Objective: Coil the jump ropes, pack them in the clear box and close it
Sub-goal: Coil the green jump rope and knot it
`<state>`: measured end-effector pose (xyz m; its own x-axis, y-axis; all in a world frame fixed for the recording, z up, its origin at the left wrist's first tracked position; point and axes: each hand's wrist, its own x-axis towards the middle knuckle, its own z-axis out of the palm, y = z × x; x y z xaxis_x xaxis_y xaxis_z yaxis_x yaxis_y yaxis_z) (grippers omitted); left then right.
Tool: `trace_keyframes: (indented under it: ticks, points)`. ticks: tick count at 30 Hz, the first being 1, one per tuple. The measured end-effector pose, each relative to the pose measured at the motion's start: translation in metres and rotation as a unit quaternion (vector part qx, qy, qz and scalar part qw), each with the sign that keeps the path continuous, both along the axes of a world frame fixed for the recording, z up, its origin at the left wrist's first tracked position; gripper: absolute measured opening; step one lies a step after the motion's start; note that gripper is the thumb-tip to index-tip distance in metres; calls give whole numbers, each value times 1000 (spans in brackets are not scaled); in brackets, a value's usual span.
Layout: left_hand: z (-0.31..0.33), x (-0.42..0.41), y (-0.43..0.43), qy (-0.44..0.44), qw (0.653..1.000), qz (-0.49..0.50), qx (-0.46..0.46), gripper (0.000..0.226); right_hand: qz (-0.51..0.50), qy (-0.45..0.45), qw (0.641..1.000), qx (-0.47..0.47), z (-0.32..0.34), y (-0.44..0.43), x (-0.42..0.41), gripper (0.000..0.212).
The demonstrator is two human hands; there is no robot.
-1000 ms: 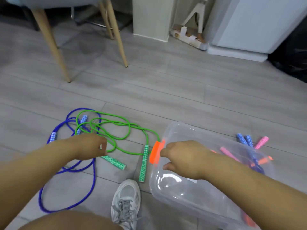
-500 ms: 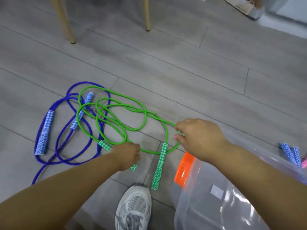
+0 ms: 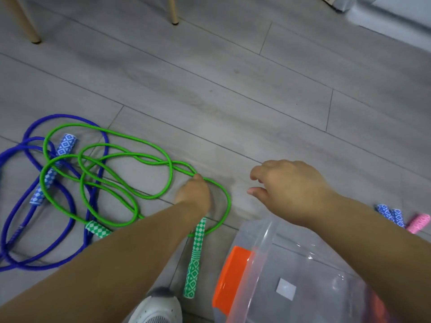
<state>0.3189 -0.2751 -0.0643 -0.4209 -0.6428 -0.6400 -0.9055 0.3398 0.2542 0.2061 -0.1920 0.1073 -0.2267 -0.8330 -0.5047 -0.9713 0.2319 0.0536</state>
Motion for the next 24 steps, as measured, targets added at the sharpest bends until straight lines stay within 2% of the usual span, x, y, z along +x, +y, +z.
trace_keyframes:
  ticks: [5, 10, 13, 15, 19, 24]
  points:
    - [11, 7, 3, 15, 1000, 17, 15, 37, -6, -20, 1000, -16, 2, -1, -7, 35]
    - [42, 43, 3, 90, 994, 15, 56, 8, -10, -27, 999, -29, 15, 12, -5, 36]
    - [74, 64, 3, 96, 993, 26, 62, 27, -14, -32, 999, -31, 29, 26, 3, 36]
    - [97, 75, 0, 86, 995, -12, 38, 32, -13, -30, 999, -37, 40, 38, 12, 36]
    - [152, 94, -2, 77, 991, -105, 8, 27, -17, -26, 998, -52, 69, 64, 32, 35]
    - [226, 119, 10, 193, 978, -75, 23, 16, -18, -12, 997, -78, 108, 97, 58, 35]
